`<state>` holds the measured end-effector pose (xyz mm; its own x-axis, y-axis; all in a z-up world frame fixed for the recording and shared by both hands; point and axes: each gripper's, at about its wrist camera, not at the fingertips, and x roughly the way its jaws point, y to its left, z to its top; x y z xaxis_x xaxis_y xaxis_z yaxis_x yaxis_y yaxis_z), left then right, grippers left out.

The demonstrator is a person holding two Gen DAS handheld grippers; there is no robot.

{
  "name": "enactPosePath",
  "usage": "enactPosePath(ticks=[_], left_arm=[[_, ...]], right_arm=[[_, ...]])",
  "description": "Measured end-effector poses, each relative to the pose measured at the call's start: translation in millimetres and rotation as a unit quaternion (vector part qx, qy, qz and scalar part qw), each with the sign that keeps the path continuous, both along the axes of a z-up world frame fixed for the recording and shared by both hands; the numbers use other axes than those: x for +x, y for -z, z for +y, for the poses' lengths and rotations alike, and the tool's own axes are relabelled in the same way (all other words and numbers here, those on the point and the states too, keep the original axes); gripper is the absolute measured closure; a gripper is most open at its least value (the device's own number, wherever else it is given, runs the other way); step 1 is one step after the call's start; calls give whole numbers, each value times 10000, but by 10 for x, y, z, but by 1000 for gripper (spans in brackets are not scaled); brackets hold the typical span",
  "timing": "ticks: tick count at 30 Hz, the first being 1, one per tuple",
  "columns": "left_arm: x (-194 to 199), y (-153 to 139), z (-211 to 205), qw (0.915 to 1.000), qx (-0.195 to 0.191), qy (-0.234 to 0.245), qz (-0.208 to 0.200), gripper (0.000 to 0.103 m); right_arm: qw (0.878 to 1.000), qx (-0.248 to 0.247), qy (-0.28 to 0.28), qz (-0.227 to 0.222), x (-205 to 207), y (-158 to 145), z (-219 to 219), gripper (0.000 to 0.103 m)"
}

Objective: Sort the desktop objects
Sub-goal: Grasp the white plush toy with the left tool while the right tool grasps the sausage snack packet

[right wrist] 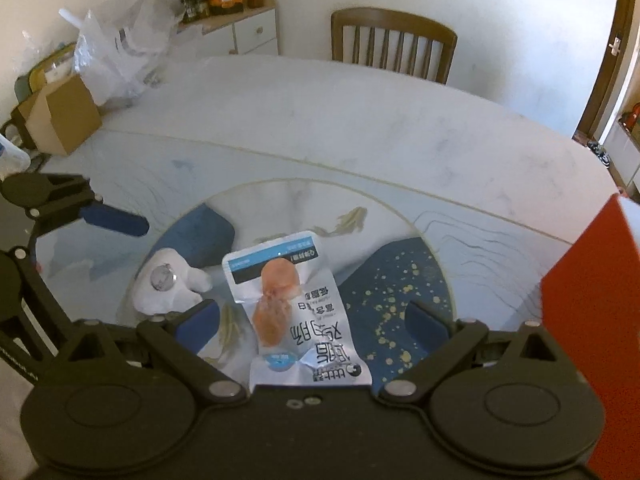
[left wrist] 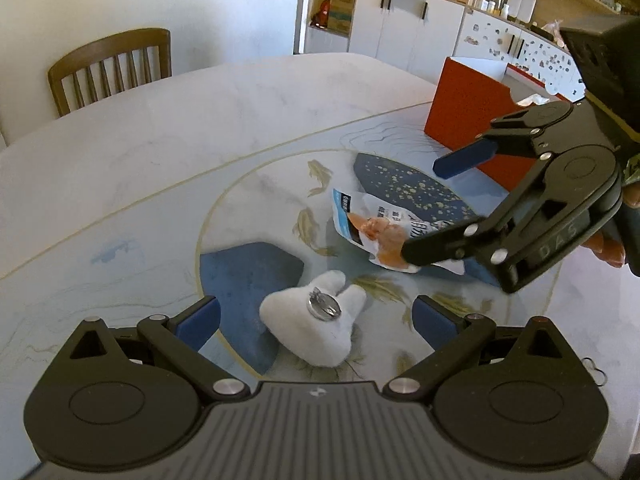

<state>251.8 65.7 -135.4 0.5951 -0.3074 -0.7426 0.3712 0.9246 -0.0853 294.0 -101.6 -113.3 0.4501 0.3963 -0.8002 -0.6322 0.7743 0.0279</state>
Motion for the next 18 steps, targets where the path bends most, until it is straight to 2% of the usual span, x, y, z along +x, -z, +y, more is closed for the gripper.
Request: enactPosePath(ticks=[5,11,13,18], left_arm=[[16,52,-4,9998,141,72,-109,1],[48,84,42,9999,41,133,-102,2],[61,96,39,9998,17,164,-91,2],[50,129,2,9995,91,295,-107,14]], right_arm=[[9998,-85,-158,129,42,105,93,9],[9995,-126,-214,210,121,183,158,18],[9995,-143,-221,196,130,206,166,18],[9994,-154,-278,108,122,222,192,18]])
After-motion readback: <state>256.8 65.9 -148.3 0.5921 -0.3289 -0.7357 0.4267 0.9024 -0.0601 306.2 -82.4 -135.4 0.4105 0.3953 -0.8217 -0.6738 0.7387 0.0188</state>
